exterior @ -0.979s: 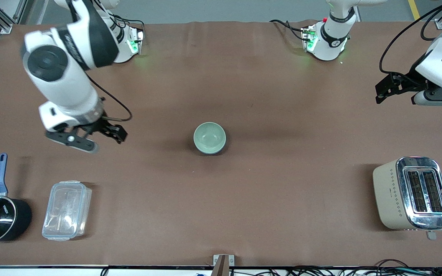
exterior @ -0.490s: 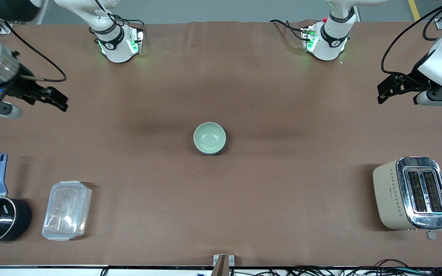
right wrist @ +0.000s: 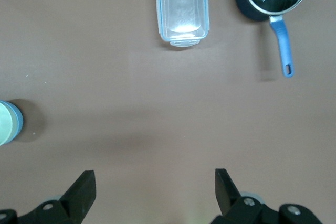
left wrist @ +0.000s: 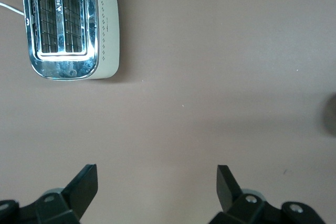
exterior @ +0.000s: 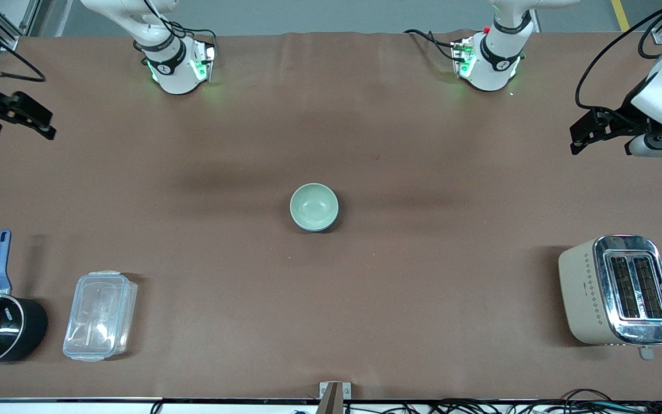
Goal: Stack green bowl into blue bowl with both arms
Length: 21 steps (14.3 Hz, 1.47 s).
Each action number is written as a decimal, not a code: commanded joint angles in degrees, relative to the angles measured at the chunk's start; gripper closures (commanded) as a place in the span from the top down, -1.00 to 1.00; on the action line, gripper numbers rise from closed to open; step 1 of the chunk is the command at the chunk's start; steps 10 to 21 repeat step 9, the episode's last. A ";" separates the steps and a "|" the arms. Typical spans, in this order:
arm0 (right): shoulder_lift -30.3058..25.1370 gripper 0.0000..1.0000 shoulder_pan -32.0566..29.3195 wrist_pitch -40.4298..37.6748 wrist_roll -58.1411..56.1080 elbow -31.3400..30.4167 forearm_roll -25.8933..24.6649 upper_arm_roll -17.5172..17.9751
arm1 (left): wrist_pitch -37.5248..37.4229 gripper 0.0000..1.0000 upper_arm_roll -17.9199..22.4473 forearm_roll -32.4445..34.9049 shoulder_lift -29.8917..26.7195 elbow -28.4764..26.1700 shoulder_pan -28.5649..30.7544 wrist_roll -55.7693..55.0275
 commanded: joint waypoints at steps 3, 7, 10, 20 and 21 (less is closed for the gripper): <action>0.28 1.00 0.70 -2.63 -5.71 2.05 0.56 -2.27 | -1.10 1.00 0.21 1.05 0.03 1.04 -0.14 1.09; 2.38 1.00 0.53 -1.94 -4.92 2.14 0.90 -2.18 | -1.10 1.00 0.21 1.05 -0.06 1.04 -0.14 1.18; 3.52 1.00 0.70 -1.59 -4.92 2.22 0.82 -2.18 | -1.10 1.00 0.21 1.14 -0.06 1.04 -0.14 1.18; 3.52 1.00 0.70 -1.59 -4.92 2.22 0.82 -2.18 | -1.10 1.00 0.21 1.14 -0.06 1.04 -0.14 1.18; 3.52 1.00 0.70 -1.59 -4.92 2.22 0.82 -2.18 | -1.10 1.00 0.21 1.14 -0.06 1.04 -0.14 1.18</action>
